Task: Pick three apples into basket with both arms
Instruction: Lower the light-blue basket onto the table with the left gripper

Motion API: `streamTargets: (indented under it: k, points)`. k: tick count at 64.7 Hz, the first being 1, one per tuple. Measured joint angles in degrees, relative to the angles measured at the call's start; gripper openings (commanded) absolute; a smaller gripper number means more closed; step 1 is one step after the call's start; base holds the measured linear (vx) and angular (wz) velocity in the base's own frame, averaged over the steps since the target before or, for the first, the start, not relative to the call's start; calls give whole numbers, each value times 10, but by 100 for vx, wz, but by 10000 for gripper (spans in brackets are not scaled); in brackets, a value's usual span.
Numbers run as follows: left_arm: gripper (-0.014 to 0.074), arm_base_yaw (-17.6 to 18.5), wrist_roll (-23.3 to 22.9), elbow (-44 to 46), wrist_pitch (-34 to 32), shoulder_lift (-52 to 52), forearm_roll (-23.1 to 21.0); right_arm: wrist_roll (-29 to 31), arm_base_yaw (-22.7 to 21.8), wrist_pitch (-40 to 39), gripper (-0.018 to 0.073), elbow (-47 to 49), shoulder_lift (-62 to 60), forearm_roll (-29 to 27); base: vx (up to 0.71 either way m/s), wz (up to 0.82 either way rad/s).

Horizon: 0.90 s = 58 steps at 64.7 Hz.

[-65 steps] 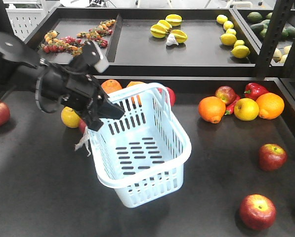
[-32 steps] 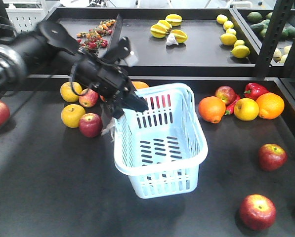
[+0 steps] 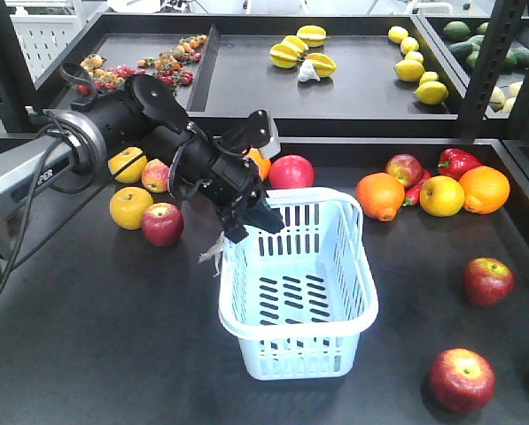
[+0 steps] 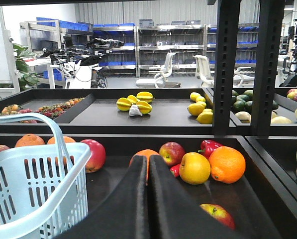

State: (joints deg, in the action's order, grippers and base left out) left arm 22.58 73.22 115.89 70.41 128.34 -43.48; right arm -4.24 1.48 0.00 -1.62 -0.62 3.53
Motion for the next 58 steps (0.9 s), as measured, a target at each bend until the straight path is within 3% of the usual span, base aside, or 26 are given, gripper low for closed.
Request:
streamTargets:
  k: [15,44,58]
  points:
    - [-7,1,0,0,0,0,47,0,0,0,-5,0,0,0,0,0]
    - [-3,1,0,0,0,0,49,0,0,0,-5,0,0,0,0,0]
    - [45,1,0,0,0,0,49,0,0,0,-5,0,0,0,0,0]
